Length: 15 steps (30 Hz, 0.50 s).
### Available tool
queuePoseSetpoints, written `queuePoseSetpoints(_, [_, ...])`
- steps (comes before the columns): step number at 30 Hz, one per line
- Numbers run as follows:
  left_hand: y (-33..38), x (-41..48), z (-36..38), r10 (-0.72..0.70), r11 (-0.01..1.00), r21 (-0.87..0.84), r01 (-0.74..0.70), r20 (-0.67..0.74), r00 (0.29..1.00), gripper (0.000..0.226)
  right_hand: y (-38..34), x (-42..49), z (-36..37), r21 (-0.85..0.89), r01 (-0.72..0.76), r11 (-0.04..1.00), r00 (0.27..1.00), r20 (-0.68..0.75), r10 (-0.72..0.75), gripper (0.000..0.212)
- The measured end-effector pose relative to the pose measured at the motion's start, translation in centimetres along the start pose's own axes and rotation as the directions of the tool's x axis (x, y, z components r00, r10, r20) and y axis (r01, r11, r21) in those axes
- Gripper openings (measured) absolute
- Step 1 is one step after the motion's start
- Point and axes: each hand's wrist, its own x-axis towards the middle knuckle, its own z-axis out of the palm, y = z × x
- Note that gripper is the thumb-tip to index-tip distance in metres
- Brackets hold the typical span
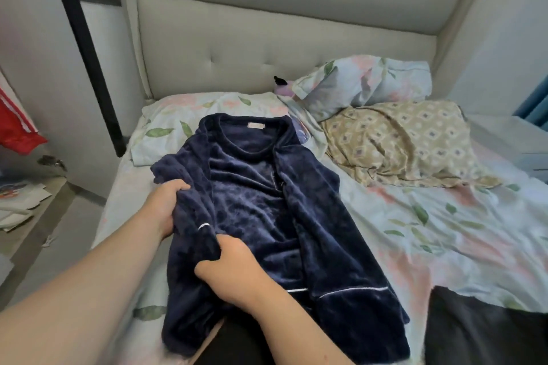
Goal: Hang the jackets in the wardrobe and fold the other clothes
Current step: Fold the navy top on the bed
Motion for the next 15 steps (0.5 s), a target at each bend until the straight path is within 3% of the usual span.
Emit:
queuePoseSetpoints(3, [1.5, -0.5, 6.3, 0.229, 0.971, 0.069, -0.227, -0.01, 0.973, 0.041, 0.7, -1.4, -5.3, 0.101, 0.032, 0.994, 0.986, -0.166, -0.015, 0.018])
queuePoseSetpoints(7, [0.9, -1.0, 15.3, 0.314, 0.901, 0.252, -0.354, 0.186, 0.931, 0.049, 3.2, -4.2, -12.5, 0.144, 0.001, 0.99, 0.926, -0.373, 0.054, 0.031])
queuePoseSetpoints(11, [-2.0, -1.7, 22.4, 0.235, 0.799, 0.431, -0.42, 0.418, 0.877, 0.066, 7.5, -8.1, -18.6, 0.188, -0.102, 0.977, 0.841, -0.508, 0.185, 0.031])
queuePoseSetpoints(13, [-4.0, -2.2, 24.9, 0.135, 0.733, 0.53, -0.427, 0.501, 0.855, 0.077, 10.1, -9.7, -21.0, 0.228, -0.172, 0.958, 0.756, -0.594, 0.277, 0.025])
queuePoseSetpoints(15, [-6.0, -2.8, 26.0, 0.021, 0.669, 0.618, -0.412, 0.539, 0.842, 0.079, 12.6, -10.6, -22.1, 0.275, -0.24, 0.931, 0.718, -0.595, 0.361, 0.018])
